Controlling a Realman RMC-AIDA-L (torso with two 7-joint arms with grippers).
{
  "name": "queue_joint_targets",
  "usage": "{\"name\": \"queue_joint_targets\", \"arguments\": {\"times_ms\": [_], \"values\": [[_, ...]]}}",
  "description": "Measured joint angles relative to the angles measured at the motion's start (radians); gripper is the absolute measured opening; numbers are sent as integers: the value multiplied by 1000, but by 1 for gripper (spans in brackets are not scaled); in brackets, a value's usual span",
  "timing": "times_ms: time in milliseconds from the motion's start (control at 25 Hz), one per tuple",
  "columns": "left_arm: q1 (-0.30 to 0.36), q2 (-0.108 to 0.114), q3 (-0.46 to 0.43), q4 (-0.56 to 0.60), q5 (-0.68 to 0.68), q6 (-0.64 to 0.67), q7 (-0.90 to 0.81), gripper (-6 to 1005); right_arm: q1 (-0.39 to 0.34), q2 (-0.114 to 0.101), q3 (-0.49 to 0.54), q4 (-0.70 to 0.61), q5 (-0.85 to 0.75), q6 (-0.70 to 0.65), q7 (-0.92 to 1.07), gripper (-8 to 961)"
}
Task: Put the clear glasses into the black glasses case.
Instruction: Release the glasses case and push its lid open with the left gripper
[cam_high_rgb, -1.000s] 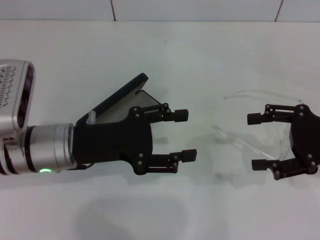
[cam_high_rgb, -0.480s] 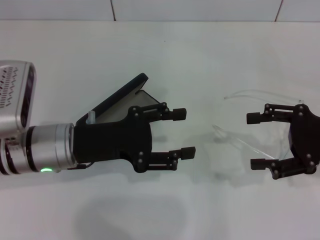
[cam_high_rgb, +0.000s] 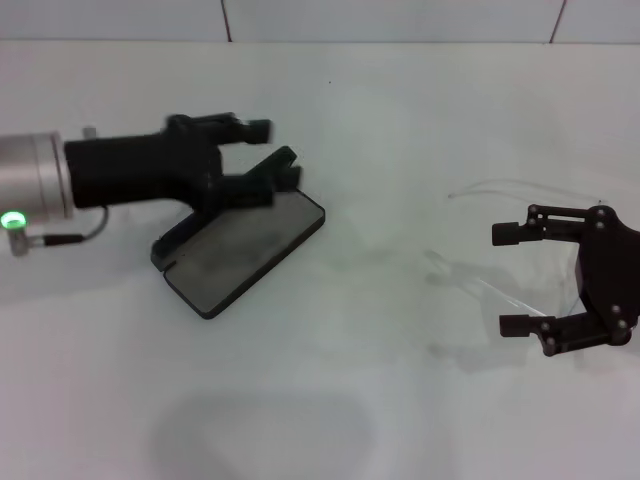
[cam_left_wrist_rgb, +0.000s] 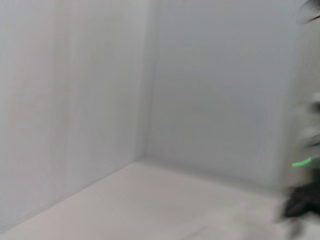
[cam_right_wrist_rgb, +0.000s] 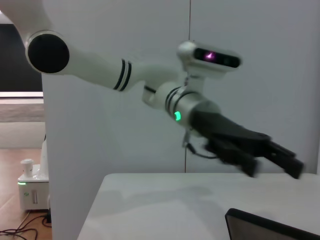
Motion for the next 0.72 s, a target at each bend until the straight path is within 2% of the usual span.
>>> {"name": "queue_joint_targets", "arguments": {"times_ms": [120, 400, 720], "values": [[9, -19, -19, 97, 151, -84, -150, 687, 0, 1, 0, 0, 0, 0, -1, 852], [1, -43, -20, 200, 403, -141, -362, 663, 3, 5, 0, 0, 0, 0, -1, 852], [-8, -51, 27, 219, 530, -200, -449, 635, 5, 11, 0, 0, 0, 0, 0, 851]]}}
